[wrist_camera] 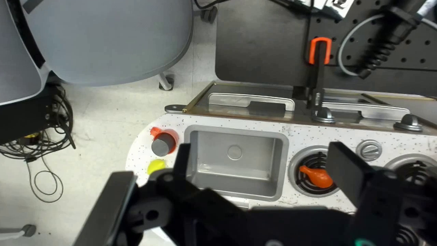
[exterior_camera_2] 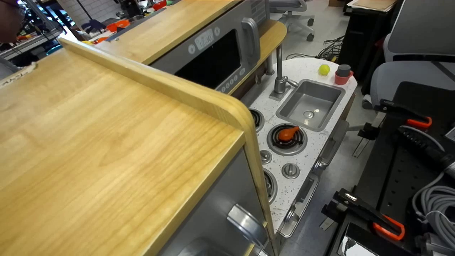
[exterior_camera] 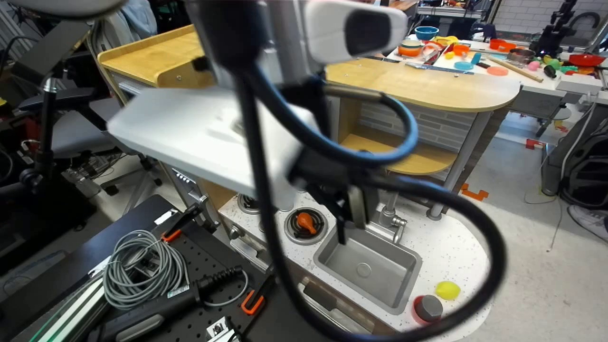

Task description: Take the grey object out of the orange cup and put it on the counter

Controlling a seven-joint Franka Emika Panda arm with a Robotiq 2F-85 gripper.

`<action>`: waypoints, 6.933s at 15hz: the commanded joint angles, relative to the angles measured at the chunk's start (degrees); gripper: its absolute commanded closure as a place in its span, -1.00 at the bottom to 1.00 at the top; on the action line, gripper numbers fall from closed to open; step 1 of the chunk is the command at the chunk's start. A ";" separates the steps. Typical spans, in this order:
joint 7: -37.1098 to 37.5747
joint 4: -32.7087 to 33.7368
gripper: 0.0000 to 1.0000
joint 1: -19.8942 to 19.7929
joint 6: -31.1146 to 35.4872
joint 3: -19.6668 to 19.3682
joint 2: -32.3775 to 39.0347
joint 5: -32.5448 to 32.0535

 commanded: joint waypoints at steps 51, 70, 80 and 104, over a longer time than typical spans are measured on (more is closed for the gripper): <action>-15.03 71.00 -1.00 -17.35 7.22 8.41 87.31 17.02; -12.31 69.06 0.61 -16.95 5.87 8.54 84.78 17.44; -13.26 67.89 0.65 -17.19 -7.06 10.91 76.64 19.31; -8.52 89.46 0.65 -17.26 -2.83 11.67 93.10 18.86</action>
